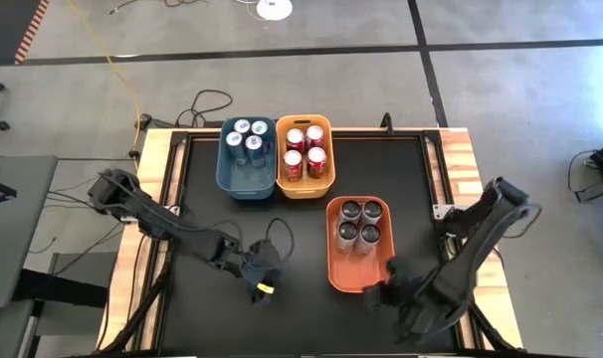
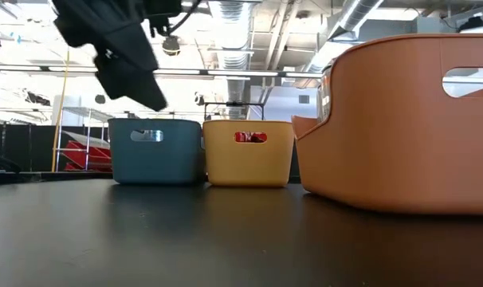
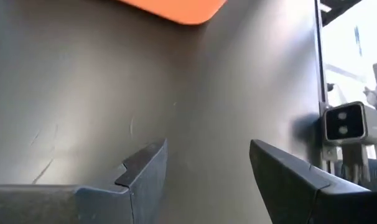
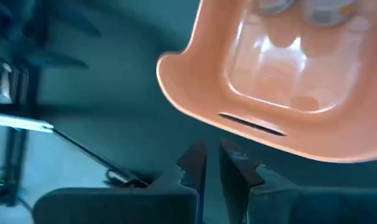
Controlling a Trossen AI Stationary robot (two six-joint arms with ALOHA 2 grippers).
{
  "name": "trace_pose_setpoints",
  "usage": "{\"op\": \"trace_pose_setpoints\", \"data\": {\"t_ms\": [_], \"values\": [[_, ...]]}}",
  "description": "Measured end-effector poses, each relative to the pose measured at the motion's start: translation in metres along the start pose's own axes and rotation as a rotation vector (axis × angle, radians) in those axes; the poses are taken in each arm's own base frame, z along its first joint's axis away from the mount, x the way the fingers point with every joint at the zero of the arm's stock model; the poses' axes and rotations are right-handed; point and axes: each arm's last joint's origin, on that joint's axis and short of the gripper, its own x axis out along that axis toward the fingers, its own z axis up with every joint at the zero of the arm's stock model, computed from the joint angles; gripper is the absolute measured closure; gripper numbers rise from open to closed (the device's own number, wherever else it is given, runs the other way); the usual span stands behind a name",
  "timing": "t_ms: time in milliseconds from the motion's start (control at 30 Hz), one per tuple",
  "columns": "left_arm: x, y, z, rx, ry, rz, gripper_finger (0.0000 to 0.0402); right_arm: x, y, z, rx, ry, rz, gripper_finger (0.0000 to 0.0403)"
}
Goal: Sort soda cans
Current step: Move the orange bin to the top right of the table
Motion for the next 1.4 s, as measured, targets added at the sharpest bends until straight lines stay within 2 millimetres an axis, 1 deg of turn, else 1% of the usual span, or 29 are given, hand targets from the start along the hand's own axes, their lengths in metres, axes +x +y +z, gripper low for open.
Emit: {"op": "trace_pose_setpoints", "data": {"t_ms": [67, 133, 267, 300, 367, 433, 533, 700, 833, 1000, 1067, 1133, 1267, 1400], "values": [[0.008, 0.004, 0.004, 0.003, -0.018, 0.0, 0.0178, -0.016, -0.006, 0.015, 0.016, -0.007, -0.021, 0.0342], [0.012, 0.013, 0.011, -0.005, -0.039, 0.015, 0.0178, -0.031, -0.015, 0.031, 0.024, -0.018, -0.076, 0.0344], [0.014, 0.034, 0.031, -0.008, -0.1, 0.029, 0.0178, -0.053, -0.038, 0.065, 0.036, -0.04, -0.302, 0.036], [0.014, 0.04, 0.036, -0.013, -0.108, 0.025, 0.0178, -0.055, -0.041, 0.069, 0.038, -0.024, -0.33, 0.0367], [0.015, 0.052, 0.045, -0.04, -0.129, 0.033, 0.0178, -0.054, -0.046, 0.078, 0.008, 0.004, -0.309, 0.0386], [0.017, 0.066, 0.051, -0.056, -0.139, 0.065, 0.0178, -0.053, -0.054, 0.086, -0.022, 0.009, -0.31, 0.0397], [0.026, 0.084, 0.055, -0.081, -0.134, 0.089, 0.0178, -0.045, -0.067, 0.095, -0.008, 0.006, -0.358, 0.0397], [0.049, 0.103, 0.061, -0.119, -0.165, 0.053, 0.0189, -0.024, -0.093, 0.097, 0.003, 0.025, -0.374, 0.0401], [0.059, 0.11, 0.066, -0.139, -0.203, 0.025, 0.0206, -0.002, -0.112, 0.092, 0.03, 0.055, -0.322, 0.0402], [0.062, 0.114, 0.072, -0.107, -0.234, 0.021, 0.0221, 0.016, -0.127, 0.091, 0.068, 0.037, -0.231, 0.0402], [0.064, 0.119, 0.071, -0.096, -0.207, 0.007, 0.0223, 0.02, -0.131, 0.092, 0.096, 0.032, -0.202, 0.0402], [0.07, 0.125, 0.072, -0.084, -0.199, -0.008, 0.0224, 0.024, -0.133, 0.092, 0.121, 0.032, -0.173, 0.0402], [0.079, 0.141, 0.068, -0.086, -0.134, -0.045, 0.0224, 0.033, -0.13, 0.092, 0.176, 0.05, -0.11, 0.0403], [0.078, 0.146, 0.073, -0.06, -0.148, -0.083, 0.0224, 0.038, -0.128, 0.094, 0.195, 0.035, -0.112, 0.0403]]}}
